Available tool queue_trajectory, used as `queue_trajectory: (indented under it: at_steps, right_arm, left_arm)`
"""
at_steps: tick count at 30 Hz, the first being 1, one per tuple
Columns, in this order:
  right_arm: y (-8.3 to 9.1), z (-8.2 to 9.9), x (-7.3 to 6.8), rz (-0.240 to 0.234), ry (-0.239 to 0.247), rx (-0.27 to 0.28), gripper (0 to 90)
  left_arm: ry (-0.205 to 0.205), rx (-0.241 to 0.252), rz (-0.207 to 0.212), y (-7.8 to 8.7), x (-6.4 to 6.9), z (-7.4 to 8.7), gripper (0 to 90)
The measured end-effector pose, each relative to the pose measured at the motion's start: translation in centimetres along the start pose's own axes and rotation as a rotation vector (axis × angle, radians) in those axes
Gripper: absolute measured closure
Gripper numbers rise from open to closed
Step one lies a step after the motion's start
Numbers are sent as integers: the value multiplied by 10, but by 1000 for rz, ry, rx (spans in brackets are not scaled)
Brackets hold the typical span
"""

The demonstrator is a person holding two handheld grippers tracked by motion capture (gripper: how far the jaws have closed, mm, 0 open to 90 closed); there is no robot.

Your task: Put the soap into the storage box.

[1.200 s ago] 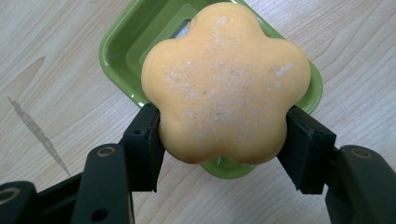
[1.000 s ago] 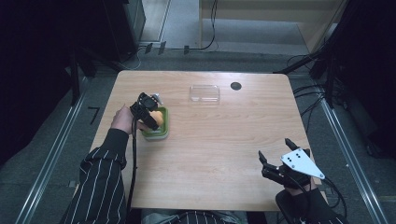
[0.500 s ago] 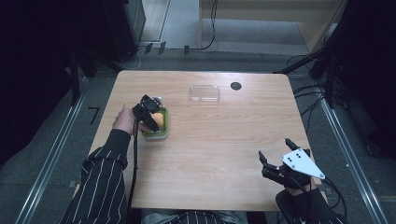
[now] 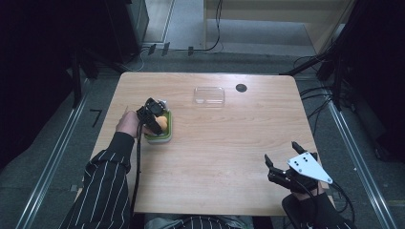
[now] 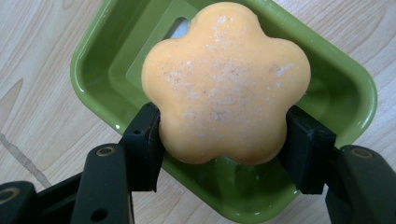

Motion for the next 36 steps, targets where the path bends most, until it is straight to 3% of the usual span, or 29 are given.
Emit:
queue_trajectory:
  at_steps: [11,21,32,36]
  right_arm:
    - [0,0,0,-2,3,1,133]
    - [0,0,0,-1,0,2,133]
    - [1,-1,-1,0,2,6,133]
    - [1,-1,-1,1,0,6,133]
  left_arm:
    - [-38,-16,1,-7,1,0,389]
    - [-31,-2,8,-3,1,0,357]
    - [19,13,7,8,-1,2,151]
    - [39,-18,-5,12,-1,5,101]
Point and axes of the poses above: each handheld gripper's, and its own axes: y roughly backward along the jaws, z roughly out of its underside, x roughly to its right, the point moved 6 cm from there along -y, roughly forward along the jaws, and after that the axes turned 9 degrees about y, right-handed, at the moved point
